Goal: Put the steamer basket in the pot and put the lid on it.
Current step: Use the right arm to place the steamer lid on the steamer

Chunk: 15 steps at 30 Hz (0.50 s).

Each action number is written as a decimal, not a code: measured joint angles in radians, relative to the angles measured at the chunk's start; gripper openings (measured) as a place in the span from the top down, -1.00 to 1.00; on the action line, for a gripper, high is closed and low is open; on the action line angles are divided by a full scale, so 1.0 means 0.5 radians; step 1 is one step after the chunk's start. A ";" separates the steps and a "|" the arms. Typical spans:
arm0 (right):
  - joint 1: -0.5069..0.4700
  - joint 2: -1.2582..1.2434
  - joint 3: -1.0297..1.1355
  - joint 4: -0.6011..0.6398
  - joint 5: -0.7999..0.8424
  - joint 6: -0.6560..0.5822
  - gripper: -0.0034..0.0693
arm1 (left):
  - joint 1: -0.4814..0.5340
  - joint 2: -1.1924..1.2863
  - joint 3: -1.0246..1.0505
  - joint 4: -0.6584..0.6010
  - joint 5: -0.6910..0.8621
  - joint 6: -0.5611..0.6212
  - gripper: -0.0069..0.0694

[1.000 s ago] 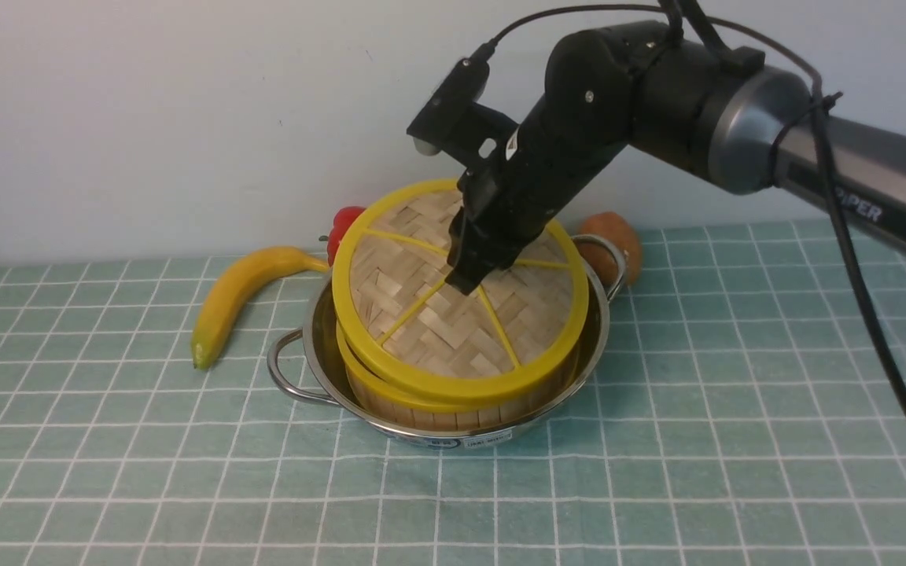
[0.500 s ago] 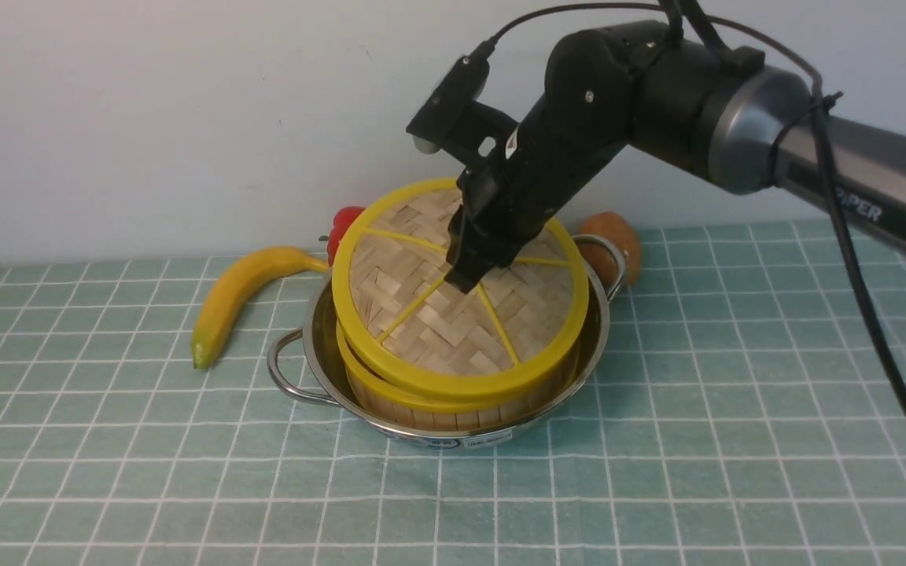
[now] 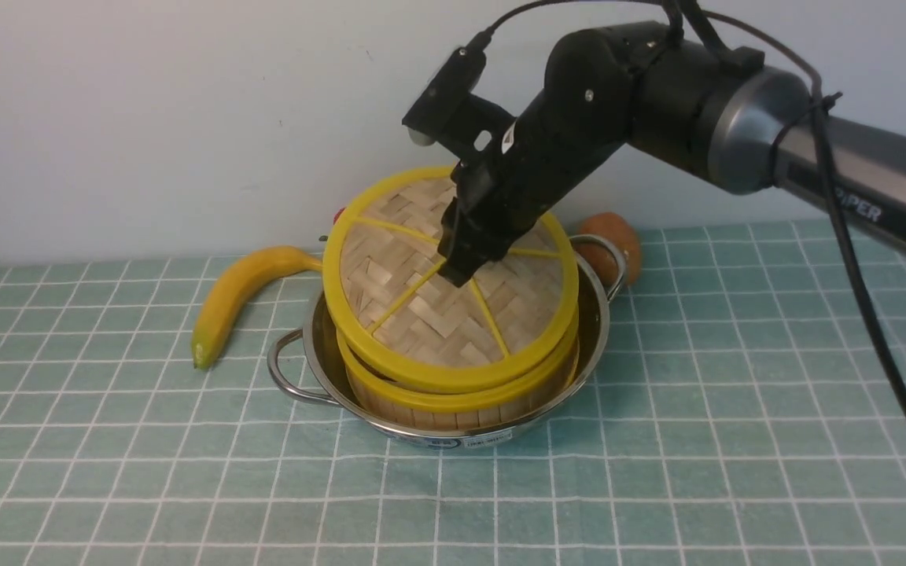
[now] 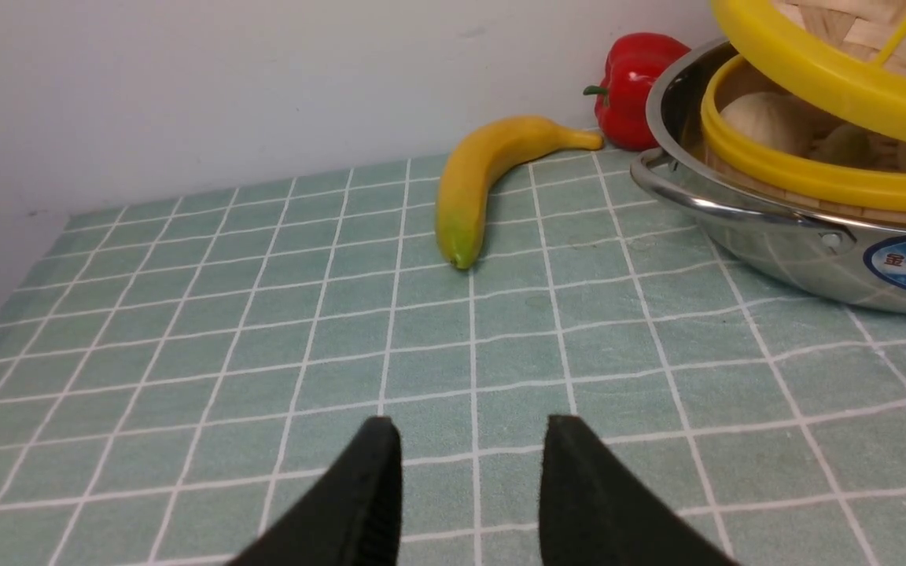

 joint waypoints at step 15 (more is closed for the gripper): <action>0.000 -0.108 -0.003 -0.004 0.205 0.068 0.51 | 0.000 0.000 0.000 0.000 0.000 0.000 0.18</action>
